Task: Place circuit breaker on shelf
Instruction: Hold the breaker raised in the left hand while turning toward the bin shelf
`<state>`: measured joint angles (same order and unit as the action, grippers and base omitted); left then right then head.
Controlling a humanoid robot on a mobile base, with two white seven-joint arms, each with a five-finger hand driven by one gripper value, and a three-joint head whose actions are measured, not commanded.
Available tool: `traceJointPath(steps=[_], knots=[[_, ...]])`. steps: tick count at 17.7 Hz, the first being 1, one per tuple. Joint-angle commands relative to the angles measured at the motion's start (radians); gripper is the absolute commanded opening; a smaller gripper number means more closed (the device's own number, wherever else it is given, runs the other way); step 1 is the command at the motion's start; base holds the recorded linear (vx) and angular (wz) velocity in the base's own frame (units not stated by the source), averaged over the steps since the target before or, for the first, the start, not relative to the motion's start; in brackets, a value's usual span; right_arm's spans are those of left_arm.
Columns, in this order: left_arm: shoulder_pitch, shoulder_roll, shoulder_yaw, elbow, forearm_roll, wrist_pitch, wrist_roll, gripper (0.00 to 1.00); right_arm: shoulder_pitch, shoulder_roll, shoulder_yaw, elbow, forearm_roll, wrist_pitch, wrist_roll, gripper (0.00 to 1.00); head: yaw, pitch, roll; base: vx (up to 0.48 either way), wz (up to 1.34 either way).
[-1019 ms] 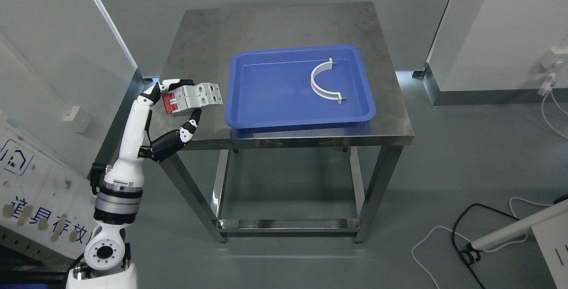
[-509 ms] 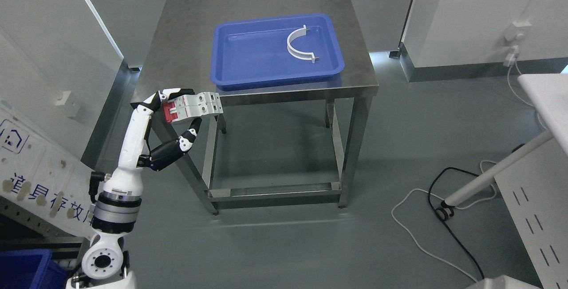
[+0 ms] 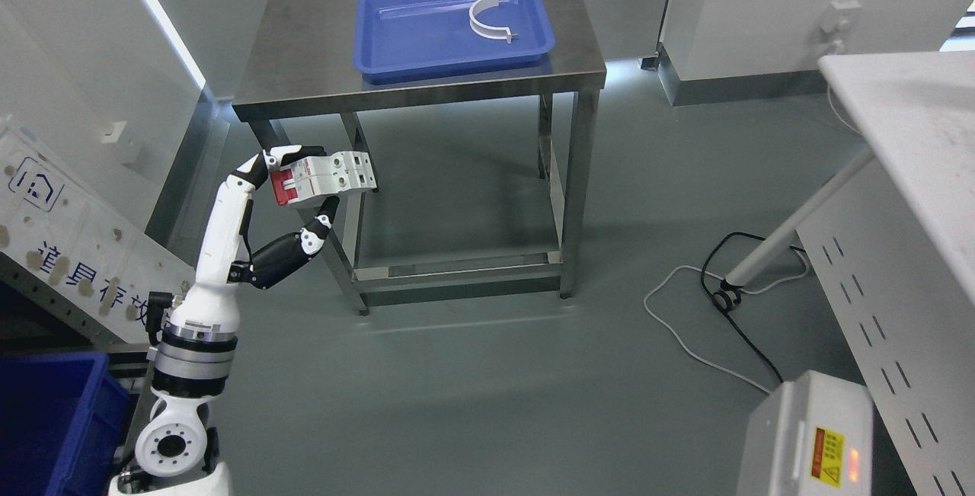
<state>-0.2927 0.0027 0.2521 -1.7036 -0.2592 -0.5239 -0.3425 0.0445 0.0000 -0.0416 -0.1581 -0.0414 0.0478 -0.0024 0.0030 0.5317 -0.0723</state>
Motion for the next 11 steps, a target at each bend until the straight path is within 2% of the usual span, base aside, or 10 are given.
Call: traceJointPath(steps=[1,3,8,11], knots=[[-0.051,0.015,0.055,-0.004,0.001,0.002,-0.001,0.11,0.001,-0.017,0.0,0.0,0.0,0.0,-0.001,1.0,0.0,0.0,0.0,-0.418,-0.2],[-0.081,0.017,0.073,-0.004,0.003,0.007,-0.001,0.11,0.001,-0.017,0.0,0.0,0.0,0.0,-0.001,1.0,0.0,0.0,0.0,-0.41,-0.24],[-0.14,0.103,0.09,-0.004,0.003,0.01,-0.003,0.11,0.0,-0.017,0.0,0.0,0.0,0.0,-0.001,1.0,0.0,0.0,0.0,-0.39,-0.04],[-0.21,0.108,0.082,-0.002,0.003,0.04,-0.022,0.11,0.0,-0.017,0.0,0.0,0.0,0.0,-0.001,1.0,0.0,0.0,0.0,-0.348,0.2]])
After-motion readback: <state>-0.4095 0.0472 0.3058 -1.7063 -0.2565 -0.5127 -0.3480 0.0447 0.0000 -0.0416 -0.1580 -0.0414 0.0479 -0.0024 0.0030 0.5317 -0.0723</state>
